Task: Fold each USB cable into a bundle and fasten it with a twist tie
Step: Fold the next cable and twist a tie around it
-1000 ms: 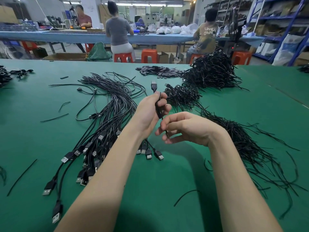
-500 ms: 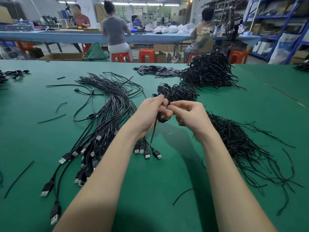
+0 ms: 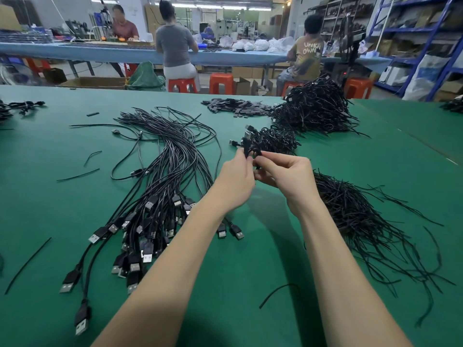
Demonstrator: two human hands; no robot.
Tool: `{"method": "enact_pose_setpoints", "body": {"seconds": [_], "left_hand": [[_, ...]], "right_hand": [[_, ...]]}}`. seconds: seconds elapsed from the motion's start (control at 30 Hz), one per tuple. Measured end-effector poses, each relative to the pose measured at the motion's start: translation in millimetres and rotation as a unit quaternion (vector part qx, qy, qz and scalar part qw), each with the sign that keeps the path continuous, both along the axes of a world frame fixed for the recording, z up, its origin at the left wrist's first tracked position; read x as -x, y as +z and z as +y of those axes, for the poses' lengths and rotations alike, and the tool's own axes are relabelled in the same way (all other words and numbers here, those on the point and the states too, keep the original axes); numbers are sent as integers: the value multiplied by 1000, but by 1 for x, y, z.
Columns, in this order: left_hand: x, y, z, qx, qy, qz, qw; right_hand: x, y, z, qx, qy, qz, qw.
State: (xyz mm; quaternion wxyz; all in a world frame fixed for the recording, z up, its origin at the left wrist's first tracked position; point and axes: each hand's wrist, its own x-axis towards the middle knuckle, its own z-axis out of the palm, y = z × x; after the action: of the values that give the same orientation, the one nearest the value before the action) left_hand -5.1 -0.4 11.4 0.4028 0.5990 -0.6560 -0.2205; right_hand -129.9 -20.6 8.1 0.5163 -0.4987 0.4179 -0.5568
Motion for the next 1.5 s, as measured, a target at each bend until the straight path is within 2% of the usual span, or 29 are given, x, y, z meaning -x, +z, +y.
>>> {"method": "enact_pose_setpoints", "body": {"seconds": [0.2, 0.37, 0.47, 0.57, 0.63, 0.73, 0.83, 0.87, 0.93, 1.0, 1.03, 1.1, 1.17, 1.33, 1.5], "left_hand": [[1, 0, 0, -12, -24, -45, 999], [7, -2, 2, 2, -16, -72, 997], [8, -4, 1, -25, -15, -103, 994], [12, -7, 3, -40, -50, -112, 992], [17, -9, 6, -48, -75, -45, 995], [27, -17, 6, -74, -76, 114, 988], [33, -29, 5, -83, -47, 227, 969], [33, -34, 6, -80, -33, 255, 963], [30, -42, 8, -77, 1, 328, 941], [25, -47, 8, -81, 31, 420, 904], [22, -50, 8, -84, 41, 449, 889], [20, -52, 8, -85, 51, 472, 876], [20, -52, 8, -86, 45, 480, 872], [19, -50, 7, -103, 32, 513, 852], [19, -48, 7, -111, 25, 537, 836]], "right_hand": [[3, 2, 3, 18, 19, 20, 999], [12, 4, 1, 62, 36, 124, 990], [16, 3, -1, 73, 63, 140, 985], [23, 3, -3, 84, 31, 151, 985], [31, 1, -8, 57, -1, 143, 988], [37, -3, -12, 21, -46, 129, 990], [35, -3, -9, -16, -29, 117, 993], [37, 0, -9, -48, -12, 138, 989], [52, 6, -13, -113, -3, 290, 951], [69, 10, -19, -146, -48, 466, 871], [73, 9, -20, -156, -71, 518, 838], [74, 4, -16, -165, -92, 566, 803], [68, -4, -9, -163, -95, 582, 791], [64, -13, -7, -145, -119, 567, 802], [69, 10, 0, -126, -27, 561, 818]]}}
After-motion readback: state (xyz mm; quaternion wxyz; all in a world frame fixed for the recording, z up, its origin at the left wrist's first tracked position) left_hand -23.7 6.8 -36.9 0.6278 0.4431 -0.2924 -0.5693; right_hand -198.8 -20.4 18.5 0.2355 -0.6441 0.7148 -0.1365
